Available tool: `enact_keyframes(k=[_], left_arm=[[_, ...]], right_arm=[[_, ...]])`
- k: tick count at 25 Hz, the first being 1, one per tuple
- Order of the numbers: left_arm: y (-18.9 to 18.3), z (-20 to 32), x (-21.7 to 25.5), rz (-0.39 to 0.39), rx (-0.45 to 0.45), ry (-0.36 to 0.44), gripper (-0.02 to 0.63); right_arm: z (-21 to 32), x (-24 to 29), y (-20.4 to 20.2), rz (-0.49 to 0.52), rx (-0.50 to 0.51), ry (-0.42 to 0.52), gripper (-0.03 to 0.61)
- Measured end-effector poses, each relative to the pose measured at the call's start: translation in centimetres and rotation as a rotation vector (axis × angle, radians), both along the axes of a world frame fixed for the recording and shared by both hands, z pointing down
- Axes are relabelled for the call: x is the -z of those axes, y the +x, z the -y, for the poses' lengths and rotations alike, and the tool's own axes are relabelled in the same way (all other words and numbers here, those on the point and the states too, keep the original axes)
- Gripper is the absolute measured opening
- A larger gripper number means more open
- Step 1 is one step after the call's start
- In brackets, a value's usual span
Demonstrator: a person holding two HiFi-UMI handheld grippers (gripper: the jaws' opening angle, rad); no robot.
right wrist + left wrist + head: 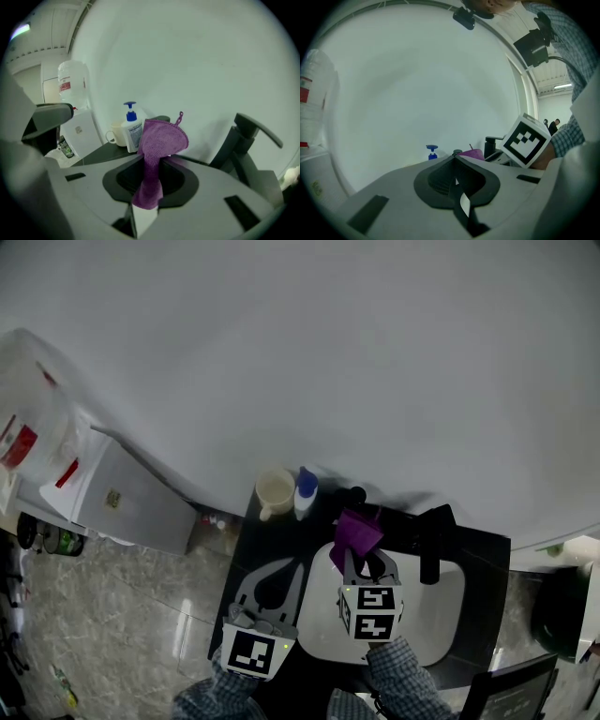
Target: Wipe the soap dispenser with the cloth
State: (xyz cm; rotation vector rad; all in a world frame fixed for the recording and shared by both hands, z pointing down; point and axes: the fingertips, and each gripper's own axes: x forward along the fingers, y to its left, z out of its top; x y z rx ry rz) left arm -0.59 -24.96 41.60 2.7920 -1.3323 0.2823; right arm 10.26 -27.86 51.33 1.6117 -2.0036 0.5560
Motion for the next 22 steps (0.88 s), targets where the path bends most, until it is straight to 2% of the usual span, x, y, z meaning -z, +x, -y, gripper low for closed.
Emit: enact_keyframes(k=[7,12,22], left_arm=[[-0.1,-0.2,1.0,0.001,0.002,0.013,0.002],[-0.7,-0.4,1.3,-0.005,0.017,0.021,0.002],[-2.4,-0.4,0.8,0.024,0.042,0.018,0.002]], right_arm=[[2.4,6.2,1.1,-0.021,-0.029,0.119,0.081],[5.3,8.1,1.0,-0.026,-0.040,0.170,0.081],[6.2,2.9,-2.5,-0.059,0.011,0.060,0.081]])
